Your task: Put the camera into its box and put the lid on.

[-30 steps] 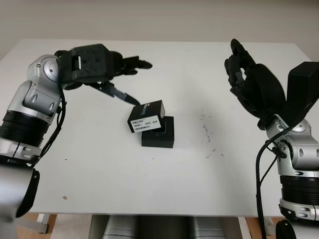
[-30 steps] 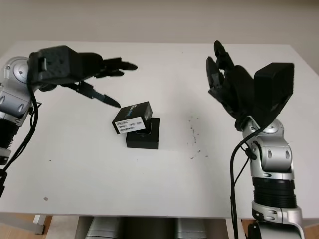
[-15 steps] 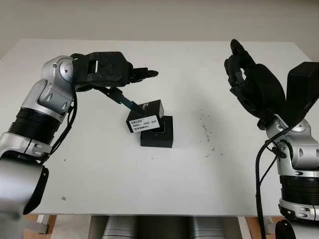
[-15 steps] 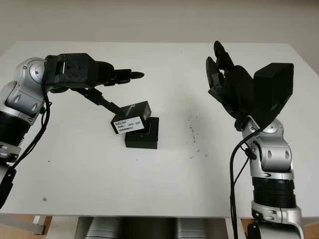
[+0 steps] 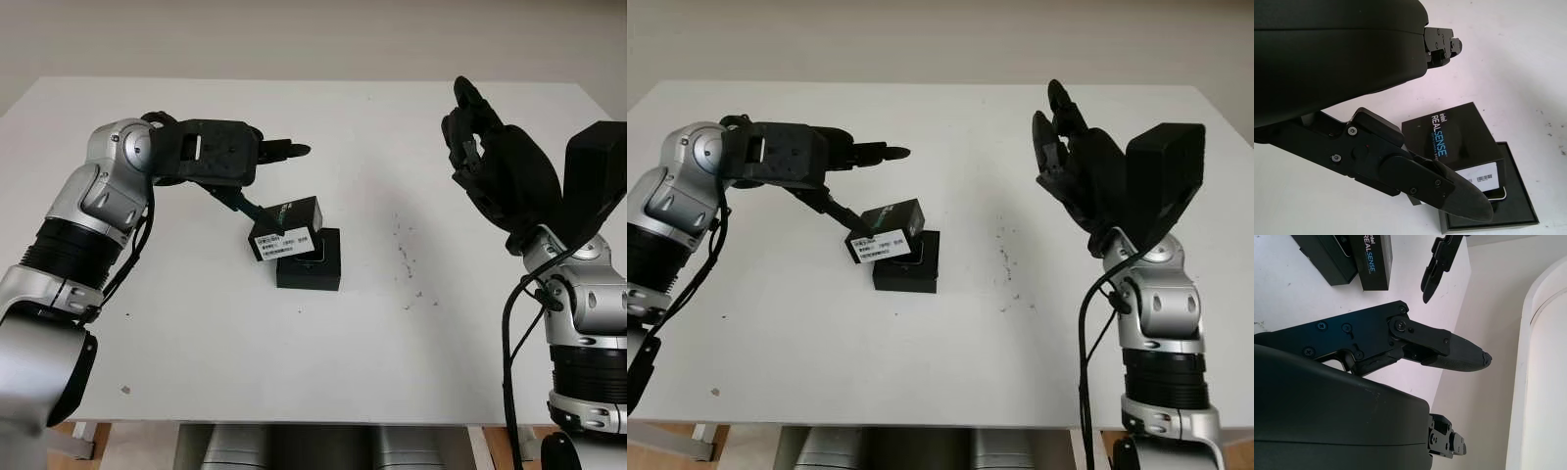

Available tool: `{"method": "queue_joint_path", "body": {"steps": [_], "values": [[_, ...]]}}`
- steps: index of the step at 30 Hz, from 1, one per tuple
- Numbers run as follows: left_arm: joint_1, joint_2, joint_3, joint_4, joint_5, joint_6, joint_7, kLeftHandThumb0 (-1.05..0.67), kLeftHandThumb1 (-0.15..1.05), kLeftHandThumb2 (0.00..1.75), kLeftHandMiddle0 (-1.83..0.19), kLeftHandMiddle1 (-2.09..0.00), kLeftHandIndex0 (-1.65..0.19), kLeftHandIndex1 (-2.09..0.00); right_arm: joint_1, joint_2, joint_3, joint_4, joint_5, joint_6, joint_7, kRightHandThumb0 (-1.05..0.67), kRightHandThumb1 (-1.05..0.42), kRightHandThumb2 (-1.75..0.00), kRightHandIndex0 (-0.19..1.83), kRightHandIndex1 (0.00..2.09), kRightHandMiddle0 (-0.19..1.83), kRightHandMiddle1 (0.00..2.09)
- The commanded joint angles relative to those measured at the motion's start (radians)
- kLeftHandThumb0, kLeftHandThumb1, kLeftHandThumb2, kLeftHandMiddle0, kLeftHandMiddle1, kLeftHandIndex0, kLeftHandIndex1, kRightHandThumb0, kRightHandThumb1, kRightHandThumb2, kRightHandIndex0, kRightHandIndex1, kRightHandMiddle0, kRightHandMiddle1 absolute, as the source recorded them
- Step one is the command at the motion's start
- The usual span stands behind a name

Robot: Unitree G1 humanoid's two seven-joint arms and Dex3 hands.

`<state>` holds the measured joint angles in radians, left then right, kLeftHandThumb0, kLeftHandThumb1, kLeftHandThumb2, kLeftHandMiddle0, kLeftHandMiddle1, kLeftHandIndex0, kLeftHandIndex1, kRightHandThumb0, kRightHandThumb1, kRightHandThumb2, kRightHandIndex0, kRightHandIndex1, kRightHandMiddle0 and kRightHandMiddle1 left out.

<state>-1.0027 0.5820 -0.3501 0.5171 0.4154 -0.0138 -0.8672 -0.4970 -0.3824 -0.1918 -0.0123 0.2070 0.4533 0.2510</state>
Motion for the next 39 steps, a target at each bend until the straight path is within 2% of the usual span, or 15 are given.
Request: {"method": "queue_joint_path", "body": {"steps": [1,9,17,27,32,39], "values": [[-0.001,0.004,-0.016,0.004,0.014,-0.002,-0.009,-0.96,0.95,0.06,0.08,-0.04,0.11,-0.1,0.005,0.003,-0.003,-0.024,0.004,0.003,-0.002,-0.61,-1.05,-0.69,-0.12,0.06,-0.11,0.06],[0.002,0.004,-0.038,0.013,0.05,-0.027,-0.008,-1.01,0.98,0.06,0.03,-0.06,0.09,-0.09,0.002,0.005,-0.002,-0.014,0.004,-0.01,-0.002,-0.61,-1.05,-0.69,-0.13,0.06,-0.11,0.06],[-0.003,-0.023,-0.054,0.004,0.06,0.077,-0.077,-1.03,0.97,0.05,0.01,-0.06,0.05,-0.09,0.0,0.007,-0.003,-0.013,0.007,-0.012,0.0,-0.63,-1.05,-0.69,-0.14,0.05,-0.12,0.05],[0.019,-0.039,-0.063,-0.024,0.084,0.122,-0.052,-0.86,0.95,0.05,0.01,-0.06,0.05,-0.08,0.004,0.007,-0.003,-0.014,0.006,-0.019,0.004,-0.65,-1.05,-0.68,-0.15,0.05,-0.14,0.05],[0.028,-0.049,-0.069,-0.036,0.087,0.142,-0.047,-0.87,0.95,0.05,0.01,-0.06,0.06,-0.07,0.005,0.006,-0.001,-0.009,0.0,-0.031,0.006,-0.67,-1.05,-0.68,-0.14,0.05,-0.14,0.05],[0.039,-0.054,-0.078,-0.038,0.1,0.117,-0.026,-0.84,0.93,0.05,-0.04,-0.09,0.02,-0.09,0.016,0.0,-0.002,-0.025,-0.001,-0.036,0.013,-0.69,-1.05,-0.68,-0.15,0.05,-0.15,0.05]]}}
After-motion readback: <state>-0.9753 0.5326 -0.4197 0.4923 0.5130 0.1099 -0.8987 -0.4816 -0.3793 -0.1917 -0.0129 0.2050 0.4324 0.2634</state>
